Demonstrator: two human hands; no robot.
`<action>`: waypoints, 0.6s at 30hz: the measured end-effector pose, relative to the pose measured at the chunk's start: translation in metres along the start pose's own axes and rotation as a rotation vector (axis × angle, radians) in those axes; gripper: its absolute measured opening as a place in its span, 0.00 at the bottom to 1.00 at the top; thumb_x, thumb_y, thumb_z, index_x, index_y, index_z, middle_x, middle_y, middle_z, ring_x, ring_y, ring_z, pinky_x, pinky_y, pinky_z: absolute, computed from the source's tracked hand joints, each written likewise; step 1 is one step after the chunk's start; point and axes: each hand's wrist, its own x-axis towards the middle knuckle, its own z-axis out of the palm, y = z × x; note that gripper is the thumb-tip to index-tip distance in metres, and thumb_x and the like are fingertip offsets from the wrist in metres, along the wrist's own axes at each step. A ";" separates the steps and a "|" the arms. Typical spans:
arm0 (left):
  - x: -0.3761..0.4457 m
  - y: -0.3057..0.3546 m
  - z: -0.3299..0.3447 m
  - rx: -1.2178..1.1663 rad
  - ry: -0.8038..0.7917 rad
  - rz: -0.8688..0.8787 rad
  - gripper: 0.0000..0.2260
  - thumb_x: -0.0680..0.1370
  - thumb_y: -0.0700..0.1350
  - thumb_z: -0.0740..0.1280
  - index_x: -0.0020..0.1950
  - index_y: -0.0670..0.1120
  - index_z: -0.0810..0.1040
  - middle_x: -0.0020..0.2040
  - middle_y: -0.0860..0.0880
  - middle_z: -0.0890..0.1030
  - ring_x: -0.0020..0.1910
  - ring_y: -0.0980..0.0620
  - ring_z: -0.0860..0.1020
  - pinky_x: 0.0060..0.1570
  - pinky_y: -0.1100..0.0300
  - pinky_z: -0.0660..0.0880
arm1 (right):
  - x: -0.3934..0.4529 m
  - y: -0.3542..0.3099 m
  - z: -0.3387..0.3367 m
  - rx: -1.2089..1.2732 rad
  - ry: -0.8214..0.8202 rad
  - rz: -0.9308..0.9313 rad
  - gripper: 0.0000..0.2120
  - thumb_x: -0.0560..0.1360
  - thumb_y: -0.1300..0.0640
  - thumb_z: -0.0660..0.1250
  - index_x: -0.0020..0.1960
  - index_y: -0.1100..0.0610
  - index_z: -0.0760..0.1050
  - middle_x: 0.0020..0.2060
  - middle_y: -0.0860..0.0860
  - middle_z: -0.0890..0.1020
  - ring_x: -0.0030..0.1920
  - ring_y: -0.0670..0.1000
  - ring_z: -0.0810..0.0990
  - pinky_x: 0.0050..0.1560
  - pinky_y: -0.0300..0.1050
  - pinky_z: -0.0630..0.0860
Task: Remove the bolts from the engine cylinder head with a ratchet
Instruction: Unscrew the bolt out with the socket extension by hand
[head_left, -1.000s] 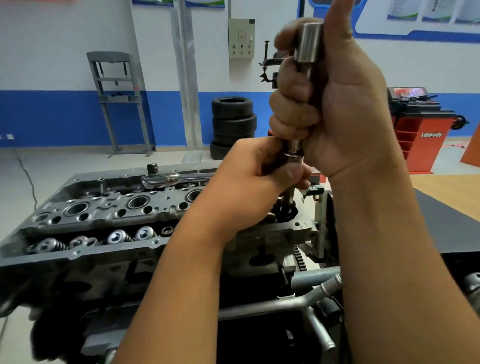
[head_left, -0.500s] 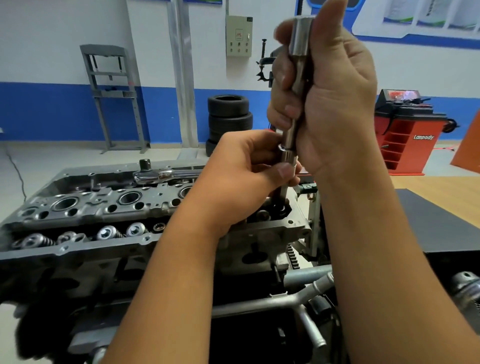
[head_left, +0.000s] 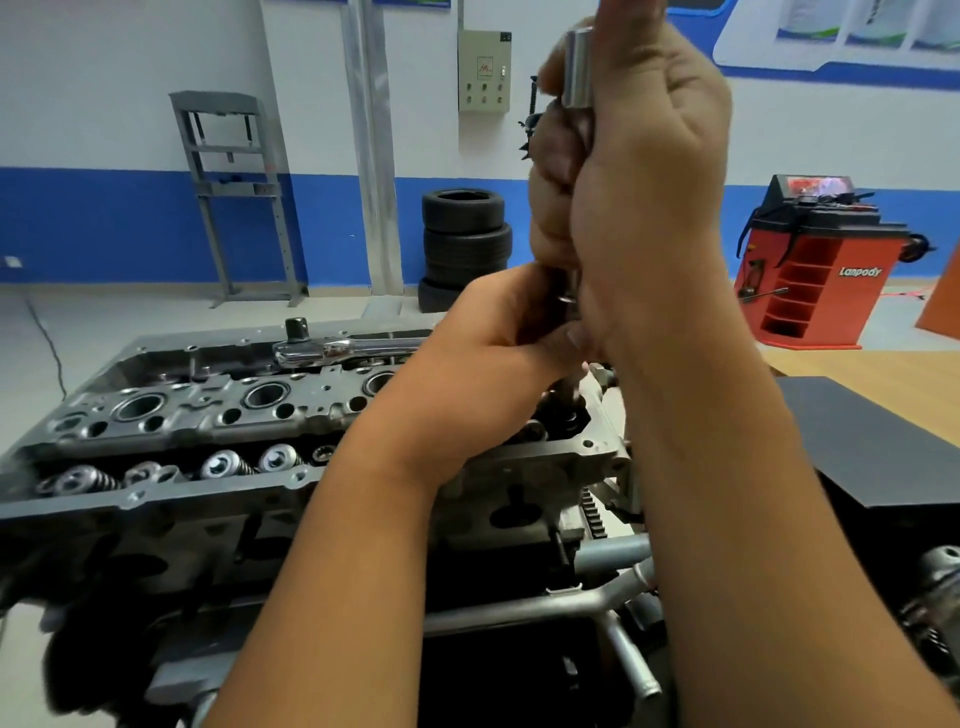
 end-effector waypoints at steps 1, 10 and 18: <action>-0.001 0.000 0.000 -0.023 -0.010 -0.015 0.10 0.83 0.32 0.64 0.57 0.45 0.80 0.49 0.49 0.88 0.49 0.48 0.86 0.57 0.51 0.83 | -0.001 -0.002 -0.003 0.068 -0.075 0.075 0.20 0.89 0.51 0.50 0.46 0.62 0.69 0.27 0.53 0.63 0.24 0.49 0.57 0.27 0.38 0.56; -0.001 0.004 0.010 0.168 0.143 -0.020 0.23 0.76 0.25 0.69 0.36 0.54 0.81 0.31 0.60 0.83 0.31 0.63 0.82 0.33 0.73 0.75 | -0.003 -0.017 0.014 -0.335 0.239 0.079 0.18 0.84 0.44 0.63 0.40 0.52 0.68 0.31 0.43 0.72 0.31 0.44 0.70 0.36 0.46 0.69; 0.002 0.005 0.001 0.021 0.147 -0.046 0.05 0.79 0.43 0.69 0.53 0.49 0.84 0.49 0.47 0.88 0.52 0.45 0.87 0.58 0.43 0.83 | 0.037 -0.031 -0.010 0.082 -0.554 0.656 0.20 0.79 0.44 0.58 0.34 0.51 0.56 0.24 0.46 0.52 0.24 0.48 0.47 0.29 0.41 0.46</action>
